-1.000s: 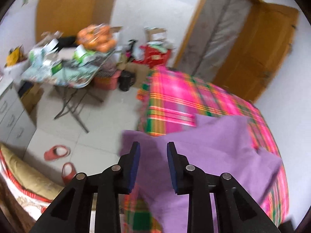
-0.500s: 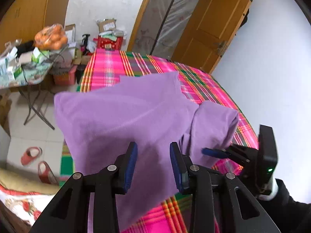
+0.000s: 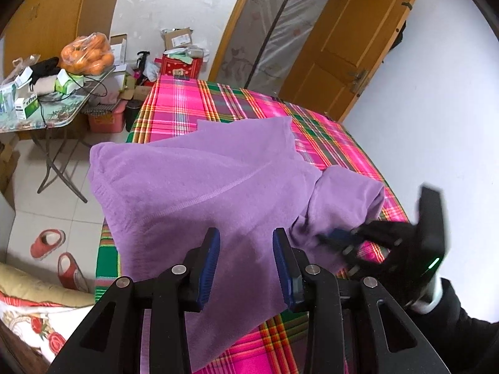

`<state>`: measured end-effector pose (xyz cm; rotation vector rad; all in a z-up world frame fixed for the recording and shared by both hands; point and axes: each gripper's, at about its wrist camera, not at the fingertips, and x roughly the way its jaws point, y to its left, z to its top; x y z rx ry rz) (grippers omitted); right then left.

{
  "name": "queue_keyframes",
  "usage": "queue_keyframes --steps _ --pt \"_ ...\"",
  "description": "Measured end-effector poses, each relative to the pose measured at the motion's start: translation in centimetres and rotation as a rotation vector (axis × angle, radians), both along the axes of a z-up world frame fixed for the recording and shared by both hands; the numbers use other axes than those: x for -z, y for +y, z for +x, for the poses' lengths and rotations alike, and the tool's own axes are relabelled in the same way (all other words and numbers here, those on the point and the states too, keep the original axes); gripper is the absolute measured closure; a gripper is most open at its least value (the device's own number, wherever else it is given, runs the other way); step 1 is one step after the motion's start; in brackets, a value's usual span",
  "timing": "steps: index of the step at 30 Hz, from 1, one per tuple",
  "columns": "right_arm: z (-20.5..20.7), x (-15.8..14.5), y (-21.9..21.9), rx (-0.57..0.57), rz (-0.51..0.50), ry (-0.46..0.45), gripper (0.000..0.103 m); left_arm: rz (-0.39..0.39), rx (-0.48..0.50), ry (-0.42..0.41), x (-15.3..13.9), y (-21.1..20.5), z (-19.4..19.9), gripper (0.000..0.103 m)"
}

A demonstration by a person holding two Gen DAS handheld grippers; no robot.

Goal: Fold clothes

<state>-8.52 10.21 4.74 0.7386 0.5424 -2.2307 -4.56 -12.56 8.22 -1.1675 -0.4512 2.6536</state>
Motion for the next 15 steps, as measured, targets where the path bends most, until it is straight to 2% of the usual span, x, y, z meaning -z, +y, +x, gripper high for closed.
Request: queue_keyframes --steps 2,5,10,13,15 --pt "-1.0 -2.8 2.8 0.106 -0.087 0.051 0.096 -0.004 0.002 0.004 -0.1 0.1 0.1 0.067" --pt "-3.1 -7.3 8.9 0.336 -0.214 0.138 0.096 -0.01 0.005 0.009 -0.2 0.2 0.1 0.067" --pt "-3.5 -7.8 17.2 0.628 -0.289 0.124 0.095 -0.02 0.009 0.018 -0.3 0.4 0.3 0.067" --pt "-3.5 -7.6 22.0 0.798 -0.325 0.105 0.087 -0.028 0.017 0.022 -0.4 0.6 0.4 0.067" --pt "-3.6 -7.6 25.2 0.911 -0.349 0.092 0.068 -0.047 0.049 0.018 0.0 1.7 0.6 0.067"
